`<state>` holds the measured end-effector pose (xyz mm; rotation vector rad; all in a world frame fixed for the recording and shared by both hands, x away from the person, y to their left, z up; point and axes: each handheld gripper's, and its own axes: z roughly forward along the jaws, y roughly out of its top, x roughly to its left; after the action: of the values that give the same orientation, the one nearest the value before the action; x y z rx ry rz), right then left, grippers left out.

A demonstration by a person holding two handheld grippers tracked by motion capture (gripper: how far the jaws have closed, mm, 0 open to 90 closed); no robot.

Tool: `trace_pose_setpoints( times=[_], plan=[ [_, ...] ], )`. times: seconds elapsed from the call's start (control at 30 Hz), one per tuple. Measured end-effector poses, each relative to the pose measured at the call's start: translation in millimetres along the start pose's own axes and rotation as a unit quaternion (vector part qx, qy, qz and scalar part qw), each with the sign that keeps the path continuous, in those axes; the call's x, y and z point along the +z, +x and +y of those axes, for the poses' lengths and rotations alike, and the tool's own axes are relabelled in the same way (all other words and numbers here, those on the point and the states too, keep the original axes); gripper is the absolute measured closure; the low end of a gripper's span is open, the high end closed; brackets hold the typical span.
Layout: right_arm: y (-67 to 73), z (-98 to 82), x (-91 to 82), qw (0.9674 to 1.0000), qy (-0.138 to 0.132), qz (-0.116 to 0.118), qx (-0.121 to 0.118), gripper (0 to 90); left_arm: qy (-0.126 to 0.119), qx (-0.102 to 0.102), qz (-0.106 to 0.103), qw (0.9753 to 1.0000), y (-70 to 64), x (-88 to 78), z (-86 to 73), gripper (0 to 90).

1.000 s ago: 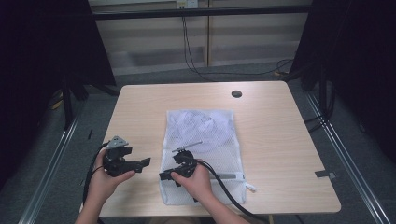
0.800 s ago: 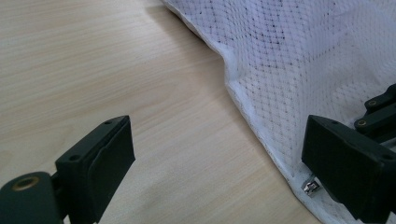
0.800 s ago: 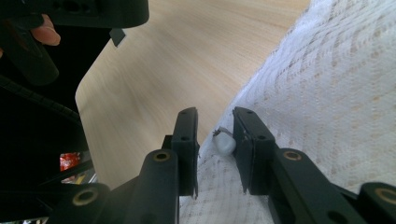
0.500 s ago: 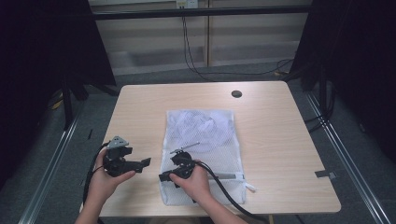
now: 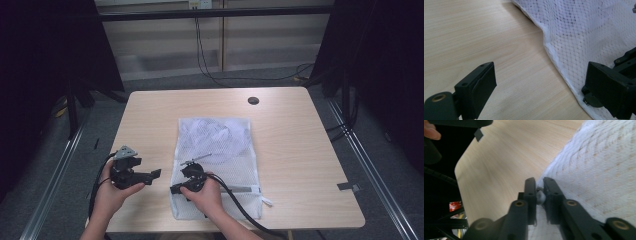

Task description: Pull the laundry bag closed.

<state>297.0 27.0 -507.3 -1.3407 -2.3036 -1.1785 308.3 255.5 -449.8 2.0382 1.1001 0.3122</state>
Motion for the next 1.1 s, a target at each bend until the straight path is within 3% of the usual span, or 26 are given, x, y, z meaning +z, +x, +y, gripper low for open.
trace_pose_setpoints(
  times=[0.17, 0.37, 0.53, 0.67, 0.77, 0.93, 0.97, 1.0, 1.1],
  plan=[
    [1.0, 1.2, -0.7, 1.0000, 0.004, -0.003, 0.006, 84.6, -0.002, -0.002, -0.003, 1.0000, 0.7, -0.5, 0.1, 9.7],
    [-0.3, 5.8, -13.5, 0.9997, -0.018, 0.009, 0.011, 85.6, -0.004, -0.006, -0.009, 0.9999, 1.6, -1.5, 0.5, 9.8],
    [-3.1, 10.1, -27.5, 0.9985, -0.042, 0.026, 0.022, 86.5, -0.020, -0.014, -0.042, 0.9988, -1.9, -2.4, 2.1, 9.6],
    [-6.5, 11.7, -35.3, 0.9974, -0.054, 0.035, 0.034, 86.6, -0.017, -0.018, -0.062, 0.9977, -4.0, -1.6, 2.9, 8.7],
    [-7.9, 12.4, -39.1, 0.9968, -0.061, 0.036, 0.036, 86.7, -0.015, -0.025, -0.090, 0.9955, -6.9, 0.4, 3.1, 8.0],
    [-9.9, 14.0, -46.2, 0.9952, -0.075, 0.045, 0.043, 86.8, -0.004, -0.043, -0.137, 0.9896, -8.6, 4.3, 1.6, 6.2],
    [-10.2, 14.5, -48.1, 0.9950, -0.079, 0.045, 0.043, 86.8, 0.007, -0.053, -0.153, 0.9868, -9.5, 7.5, -0.2, 6.2],
    [-10.4, 14.9, -48.8, 0.9947, -0.082, 0.046, 0.042, 86.8, 0.007, -0.053, -0.153, 0.9868, -9.5, 7.5, -0.2, 5.8],
    [-10.9, 15.3, -50.8, 0.9941, -0.086, 0.048, 0.045, 86.9, 0.025, -0.068, -0.176, 0.9817, -10.8, 13.1, -4.0, 5.5]
  ],
)
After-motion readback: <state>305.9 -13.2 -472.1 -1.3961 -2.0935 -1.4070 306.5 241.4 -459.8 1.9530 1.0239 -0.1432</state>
